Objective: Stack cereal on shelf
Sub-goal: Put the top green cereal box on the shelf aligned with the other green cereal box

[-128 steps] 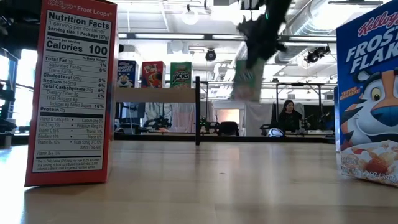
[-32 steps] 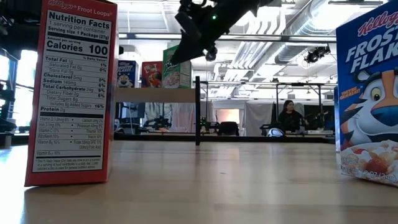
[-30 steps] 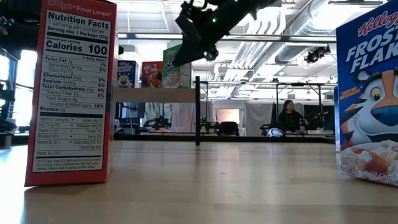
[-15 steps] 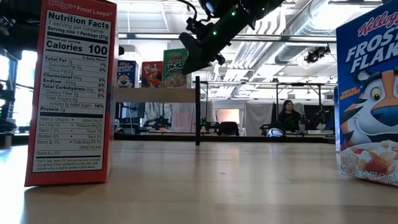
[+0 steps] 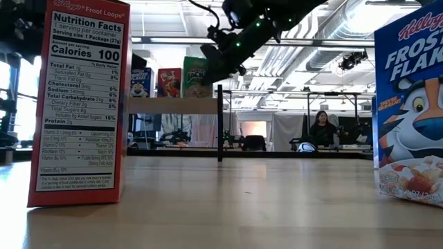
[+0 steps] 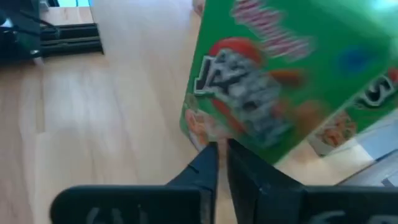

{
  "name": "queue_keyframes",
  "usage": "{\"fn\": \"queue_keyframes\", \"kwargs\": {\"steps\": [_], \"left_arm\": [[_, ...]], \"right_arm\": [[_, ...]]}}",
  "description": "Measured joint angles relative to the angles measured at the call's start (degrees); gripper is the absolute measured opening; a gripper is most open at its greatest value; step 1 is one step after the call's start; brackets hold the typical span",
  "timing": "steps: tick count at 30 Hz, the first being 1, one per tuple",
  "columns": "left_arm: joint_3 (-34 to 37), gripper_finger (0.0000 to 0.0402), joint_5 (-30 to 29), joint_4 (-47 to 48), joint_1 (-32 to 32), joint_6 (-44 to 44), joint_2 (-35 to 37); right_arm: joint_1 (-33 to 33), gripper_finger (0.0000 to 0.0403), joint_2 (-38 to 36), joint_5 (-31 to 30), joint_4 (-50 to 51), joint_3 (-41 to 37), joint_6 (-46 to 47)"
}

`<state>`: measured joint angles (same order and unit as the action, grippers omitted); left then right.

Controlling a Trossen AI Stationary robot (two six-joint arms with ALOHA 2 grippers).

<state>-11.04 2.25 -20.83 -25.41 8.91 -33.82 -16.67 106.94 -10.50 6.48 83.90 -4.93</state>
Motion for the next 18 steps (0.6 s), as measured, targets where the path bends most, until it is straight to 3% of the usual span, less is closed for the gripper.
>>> {"fn": "queue_keyframes", "kwargs": {"steps": [7,18], "left_arm": [[-5.97,0.0019,-0.48,-0.1,0.0,-3.12,-9.21],[-17.53,0.0019,-10.38,-0.08,-1.05,-9.07,-25.78]], "right_arm": [[-1.1,0.0023,0.31,2.27,-3.14,0.0,-0.02],[0.89,0.0023,-4.43,3.47,4.31,0.0,-2.95]]}}
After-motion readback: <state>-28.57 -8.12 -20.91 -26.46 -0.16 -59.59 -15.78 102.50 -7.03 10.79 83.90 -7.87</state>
